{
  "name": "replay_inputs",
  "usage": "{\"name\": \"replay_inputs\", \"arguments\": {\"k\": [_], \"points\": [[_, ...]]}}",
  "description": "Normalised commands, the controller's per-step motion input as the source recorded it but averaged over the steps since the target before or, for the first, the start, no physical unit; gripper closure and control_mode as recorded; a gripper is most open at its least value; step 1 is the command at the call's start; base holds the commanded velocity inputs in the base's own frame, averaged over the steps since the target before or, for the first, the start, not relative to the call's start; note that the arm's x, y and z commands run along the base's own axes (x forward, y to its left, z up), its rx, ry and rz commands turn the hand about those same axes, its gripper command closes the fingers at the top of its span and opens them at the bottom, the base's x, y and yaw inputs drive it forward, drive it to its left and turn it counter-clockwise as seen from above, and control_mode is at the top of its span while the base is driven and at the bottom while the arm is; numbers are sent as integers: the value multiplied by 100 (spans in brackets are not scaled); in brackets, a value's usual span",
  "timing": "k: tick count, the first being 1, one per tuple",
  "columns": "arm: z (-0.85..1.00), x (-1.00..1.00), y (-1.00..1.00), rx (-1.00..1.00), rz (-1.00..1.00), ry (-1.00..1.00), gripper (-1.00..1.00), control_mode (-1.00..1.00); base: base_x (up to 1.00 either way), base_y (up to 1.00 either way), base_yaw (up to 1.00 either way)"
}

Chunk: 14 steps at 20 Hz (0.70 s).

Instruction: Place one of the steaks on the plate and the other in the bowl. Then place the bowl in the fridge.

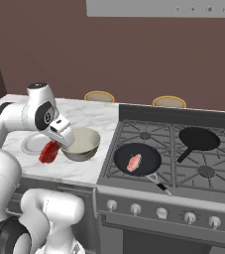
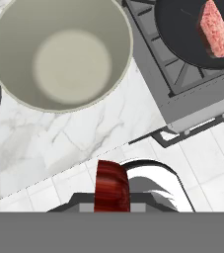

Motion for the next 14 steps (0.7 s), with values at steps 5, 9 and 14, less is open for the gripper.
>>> {"name": "replay_inputs", "arguments": {"k": [5, 9, 14], "points": [[0, 35, -5, 0, 13, 0, 100, -100, 0, 0, 0], [0, 58, -21, 0, 24, 3, 100, -100, 0, 0, 0], [1, 84, -14, 0, 24, 9, 100, -100, 0, 0, 0]]}}
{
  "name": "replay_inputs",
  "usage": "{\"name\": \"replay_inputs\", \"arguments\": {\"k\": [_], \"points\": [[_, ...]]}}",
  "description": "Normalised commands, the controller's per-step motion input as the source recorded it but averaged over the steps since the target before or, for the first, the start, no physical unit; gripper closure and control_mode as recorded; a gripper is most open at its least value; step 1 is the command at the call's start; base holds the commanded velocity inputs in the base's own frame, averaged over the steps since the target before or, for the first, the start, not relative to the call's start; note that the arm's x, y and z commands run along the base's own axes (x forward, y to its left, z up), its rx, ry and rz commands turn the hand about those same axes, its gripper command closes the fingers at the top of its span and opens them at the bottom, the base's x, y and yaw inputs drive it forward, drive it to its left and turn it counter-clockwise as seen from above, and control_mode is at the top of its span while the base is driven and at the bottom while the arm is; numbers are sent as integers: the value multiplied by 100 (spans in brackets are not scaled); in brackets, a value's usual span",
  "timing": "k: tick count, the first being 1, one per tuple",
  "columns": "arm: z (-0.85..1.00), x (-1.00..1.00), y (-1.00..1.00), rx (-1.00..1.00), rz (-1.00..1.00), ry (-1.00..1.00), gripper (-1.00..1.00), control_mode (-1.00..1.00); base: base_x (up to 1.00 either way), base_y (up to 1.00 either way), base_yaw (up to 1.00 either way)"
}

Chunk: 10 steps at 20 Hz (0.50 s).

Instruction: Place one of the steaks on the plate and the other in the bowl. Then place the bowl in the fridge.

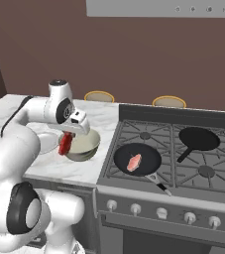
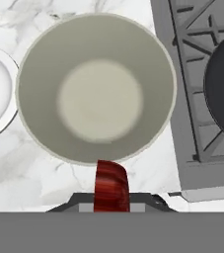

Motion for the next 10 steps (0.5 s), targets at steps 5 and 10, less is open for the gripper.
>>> {"name": "replay_inputs", "arguments": {"k": [5, 10], "points": [[0, 83, 0, 0, 22, 7, 100, -100, 0, 0, 0], [-4, 62, 0, 0, 13, -2, 100, -100, 0, 0, 0]]}}
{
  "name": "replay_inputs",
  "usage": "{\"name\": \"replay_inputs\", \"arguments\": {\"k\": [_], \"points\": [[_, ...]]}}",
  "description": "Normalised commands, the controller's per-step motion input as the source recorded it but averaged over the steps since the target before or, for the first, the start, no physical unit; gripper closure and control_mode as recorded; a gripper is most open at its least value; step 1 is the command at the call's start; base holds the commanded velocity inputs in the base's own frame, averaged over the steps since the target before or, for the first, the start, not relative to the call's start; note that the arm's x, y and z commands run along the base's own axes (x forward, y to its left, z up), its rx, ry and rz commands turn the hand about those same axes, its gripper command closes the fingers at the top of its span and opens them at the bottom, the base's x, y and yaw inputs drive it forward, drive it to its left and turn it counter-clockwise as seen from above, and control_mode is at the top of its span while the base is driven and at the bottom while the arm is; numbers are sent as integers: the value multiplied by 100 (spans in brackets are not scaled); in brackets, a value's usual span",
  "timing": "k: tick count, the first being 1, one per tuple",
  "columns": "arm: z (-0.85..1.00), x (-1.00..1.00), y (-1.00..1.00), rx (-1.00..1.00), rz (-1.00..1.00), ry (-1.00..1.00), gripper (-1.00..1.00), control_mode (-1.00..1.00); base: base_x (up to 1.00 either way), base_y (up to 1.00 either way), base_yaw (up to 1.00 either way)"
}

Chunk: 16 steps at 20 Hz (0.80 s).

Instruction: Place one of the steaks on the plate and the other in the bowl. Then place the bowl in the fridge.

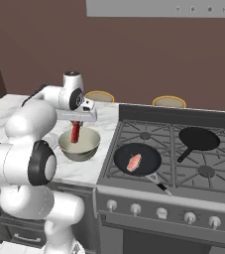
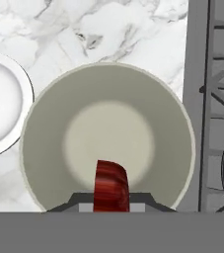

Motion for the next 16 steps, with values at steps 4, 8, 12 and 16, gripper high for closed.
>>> {"name": "replay_inputs", "arguments": {"k": [4, 8, 12, 16], "points": [[-39, 39, 0, 0, 15, 0, 100, -100, 0, 0, 0], [-54, 36, 1, 0, 19, 0, 100, -100, 0, 0, 0], [-46, 26, 1, 0, 19, 0, 100, -100, 0, 0, 0], [-34, 21, 1, 0, 17, 0, 100, -100, 0, 0, 0]]}}
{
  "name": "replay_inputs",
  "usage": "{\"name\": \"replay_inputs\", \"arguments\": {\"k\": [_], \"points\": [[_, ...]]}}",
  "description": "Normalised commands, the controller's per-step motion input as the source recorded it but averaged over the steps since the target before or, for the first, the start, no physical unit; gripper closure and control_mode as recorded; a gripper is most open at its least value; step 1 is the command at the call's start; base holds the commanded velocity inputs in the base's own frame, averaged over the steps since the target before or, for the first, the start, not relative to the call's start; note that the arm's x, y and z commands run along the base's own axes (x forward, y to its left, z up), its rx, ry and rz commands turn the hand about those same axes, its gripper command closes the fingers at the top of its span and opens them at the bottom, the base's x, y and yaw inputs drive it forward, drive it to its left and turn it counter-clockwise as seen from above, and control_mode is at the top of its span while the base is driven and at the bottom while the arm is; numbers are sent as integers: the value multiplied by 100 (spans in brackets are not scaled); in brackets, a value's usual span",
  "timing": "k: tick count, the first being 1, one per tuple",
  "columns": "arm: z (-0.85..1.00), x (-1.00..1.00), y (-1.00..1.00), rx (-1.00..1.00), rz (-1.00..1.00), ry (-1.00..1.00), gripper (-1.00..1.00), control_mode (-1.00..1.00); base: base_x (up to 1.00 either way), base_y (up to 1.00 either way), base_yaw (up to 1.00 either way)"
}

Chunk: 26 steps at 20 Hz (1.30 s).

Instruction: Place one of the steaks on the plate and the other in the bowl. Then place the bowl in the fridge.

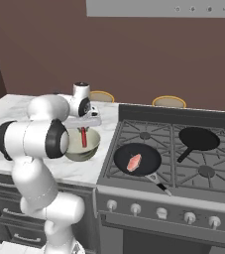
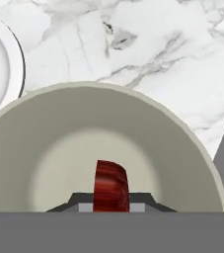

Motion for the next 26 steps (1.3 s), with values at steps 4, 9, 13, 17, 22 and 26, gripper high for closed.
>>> {"name": "replay_inputs", "arguments": {"k": [4, 9, 13, 17, 22, 26], "points": [[-15, 11, 9, 0, 13, 0, 100, -100, 0, 0, 0], [0, 18, 7, 0, 11, 0, 100, -100, 0, 0, 0], [-23, 6, 14, 0, 9, 0, 100, -100, 0, 0, 0], [-23, 0, 14, 0, 7, 0, 100, -100, 0, 0, 0], [-21, 3, 1, 0, 5, 0, 100, -100, 0, 0, 0], [-13, 0, 0, 0, 1, 0, 100, -100, 0, 0, 0]]}}
